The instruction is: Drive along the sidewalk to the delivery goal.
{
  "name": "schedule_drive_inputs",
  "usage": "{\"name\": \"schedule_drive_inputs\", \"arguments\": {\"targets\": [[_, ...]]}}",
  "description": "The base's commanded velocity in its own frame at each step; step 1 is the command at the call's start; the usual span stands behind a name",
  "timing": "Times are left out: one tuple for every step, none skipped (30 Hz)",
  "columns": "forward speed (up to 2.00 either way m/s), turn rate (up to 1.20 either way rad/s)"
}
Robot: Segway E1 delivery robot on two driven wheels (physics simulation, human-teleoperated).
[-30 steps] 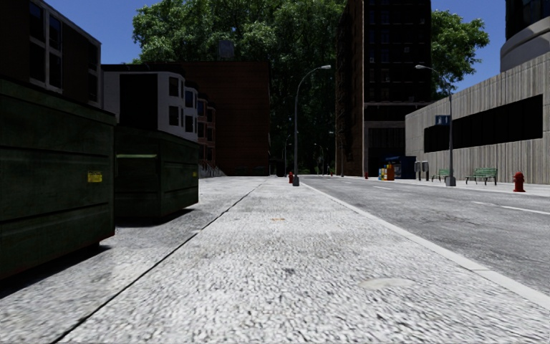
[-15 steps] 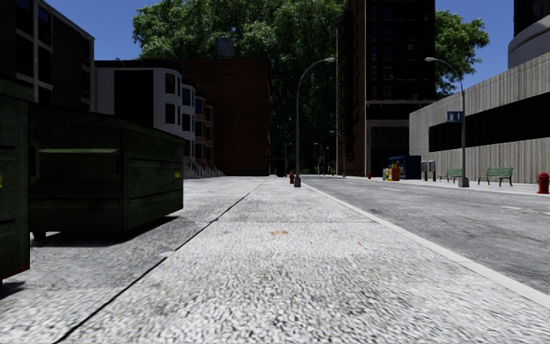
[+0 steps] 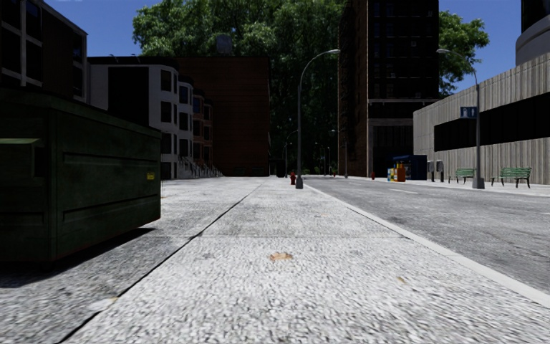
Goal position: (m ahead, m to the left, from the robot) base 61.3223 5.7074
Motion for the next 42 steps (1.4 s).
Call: {"name": "schedule_drive_inputs", "arguments": {"targets": [[2.00,0.00],[2.00,0.00],[2.00,0.00],[2.00,0.00],[2.00,0.00],[2.00,0.00],[2.00,0.00],[2.00,0.00],[2.00,0.00],[2.00,0.00],[2.00,0.00],[2.00,0.00],[2.00,0.00],[2.00,0.00],[2.00,0.00],[2.00,0.00],[2.00,0.00],[2.00,0.00],[2.00,0.00],[2.00,0.00],[2.00,0.00],[2.00,0.00],[2.00,0.00],[2.00,0.00],[2.00,0.00],[2.00,0.00],[2.00,0.00],[2.00,0.00],[2.00,0.00],[2.00,0.00],[2.00,0.00],[2.00,0.00],[2.00,0.00],[2.00,0.00],[2.00,0.00],[2.00,0.00],[2.00,0.00],[2.00,0.00],[2.00,0.00],[2.00,0.00],[2.00,0.00],[2.00,0.00]]}}
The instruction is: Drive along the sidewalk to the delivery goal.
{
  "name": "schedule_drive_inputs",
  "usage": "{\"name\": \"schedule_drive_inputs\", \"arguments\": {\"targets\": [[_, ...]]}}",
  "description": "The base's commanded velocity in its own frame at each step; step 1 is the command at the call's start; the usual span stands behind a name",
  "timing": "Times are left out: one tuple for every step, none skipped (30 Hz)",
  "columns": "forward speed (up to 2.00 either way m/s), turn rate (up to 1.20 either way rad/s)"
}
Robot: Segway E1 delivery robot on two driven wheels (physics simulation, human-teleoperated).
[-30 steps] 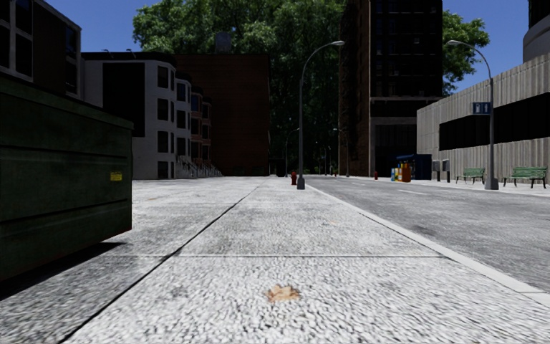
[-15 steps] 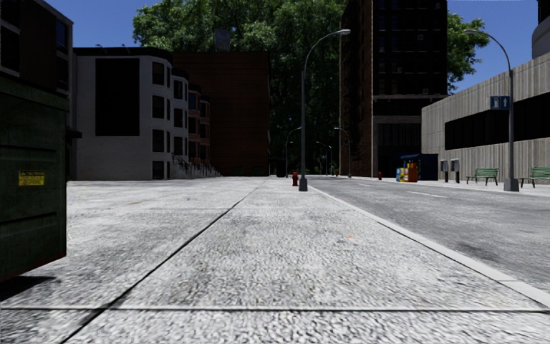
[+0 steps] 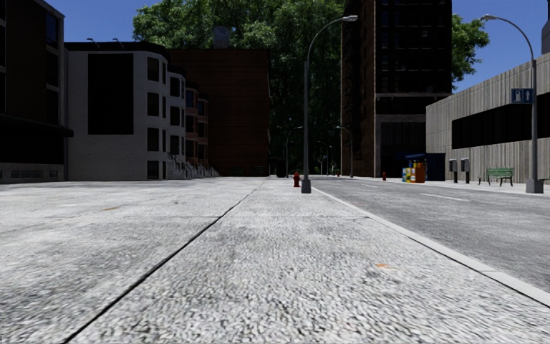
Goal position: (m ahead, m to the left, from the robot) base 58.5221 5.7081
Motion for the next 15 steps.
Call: {"name": "schedule_drive_inputs", "arguments": {"targets": [[2.00,0.00],[2.00,0.00],[2.00,0.00],[2.00,0.00],[2.00,0.00],[2.00,0.00],[2.00,0.00],[2.00,0.00],[2.00,0.00],[2.00,0.00],[2.00,0.00],[2.00,0.00],[2.00,0.00],[2.00,0.00],[2.00,0.00]]}}
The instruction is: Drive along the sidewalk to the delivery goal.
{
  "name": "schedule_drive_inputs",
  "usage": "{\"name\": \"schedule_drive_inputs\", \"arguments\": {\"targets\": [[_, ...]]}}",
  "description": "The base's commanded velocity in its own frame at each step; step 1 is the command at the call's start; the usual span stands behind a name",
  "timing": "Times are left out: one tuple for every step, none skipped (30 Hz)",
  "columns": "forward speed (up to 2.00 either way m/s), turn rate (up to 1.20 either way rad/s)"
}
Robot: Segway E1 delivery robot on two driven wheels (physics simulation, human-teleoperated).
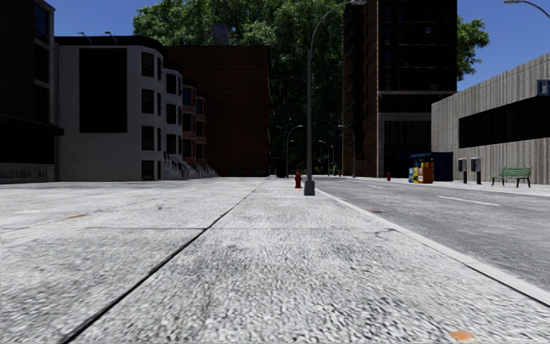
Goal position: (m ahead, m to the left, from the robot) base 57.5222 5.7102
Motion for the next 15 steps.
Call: {"name": "schedule_drive_inputs", "arguments": {"targets": [[2.00,0.00],[2.00,0.00],[2.00,0.00],[2.00,0.00],[2.00,0.00],[2.00,0.00],[2.00,0.00],[2.00,0.00],[2.00,0.00],[2.00,0.00],[2.00,0.00],[2.00,0.00],[2.00,0.00],[2.00,0.00],[2.00,0.00]]}}
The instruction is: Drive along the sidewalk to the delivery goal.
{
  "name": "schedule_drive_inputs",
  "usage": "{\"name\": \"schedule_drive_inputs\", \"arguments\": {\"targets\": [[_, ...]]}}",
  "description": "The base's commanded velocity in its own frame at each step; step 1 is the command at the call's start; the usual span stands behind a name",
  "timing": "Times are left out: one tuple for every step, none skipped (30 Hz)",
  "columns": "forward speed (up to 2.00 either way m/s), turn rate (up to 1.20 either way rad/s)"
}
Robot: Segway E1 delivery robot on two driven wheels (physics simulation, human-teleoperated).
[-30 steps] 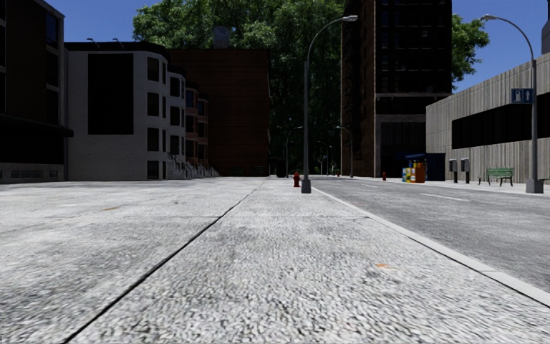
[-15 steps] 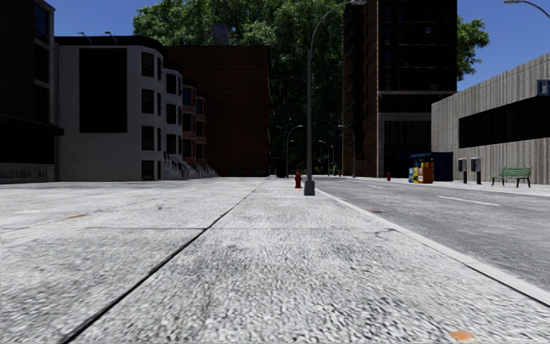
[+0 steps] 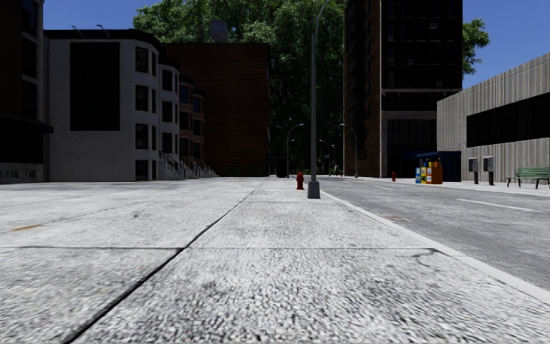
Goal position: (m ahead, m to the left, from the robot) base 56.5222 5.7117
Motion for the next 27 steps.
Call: {"name": "schedule_drive_inputs", "arguments": {"targets": [[2.00,0.00],[2.00,0.00],[2.00,0.00],[2.00,0.00],[2.00,0.00],[2.00,0.00],[2.00,0.00],[2.00,0.00],[2.00,0.00],[2.00,0.00],[2.00,0.00],[2.00,0.00],[2.00,0.00],[2.00,0.00],[2.00,0.00],[2.00,0.00],[2.00,0.00],[2.00,0.00],[2.00,0.00],[2.00,0.00],[2.00,0.00],[2.00,0.00],[2.00,0.00],[2.00,0.00],[2.00,0.00],[2.00,0.00],[2.00,0.00]]}}
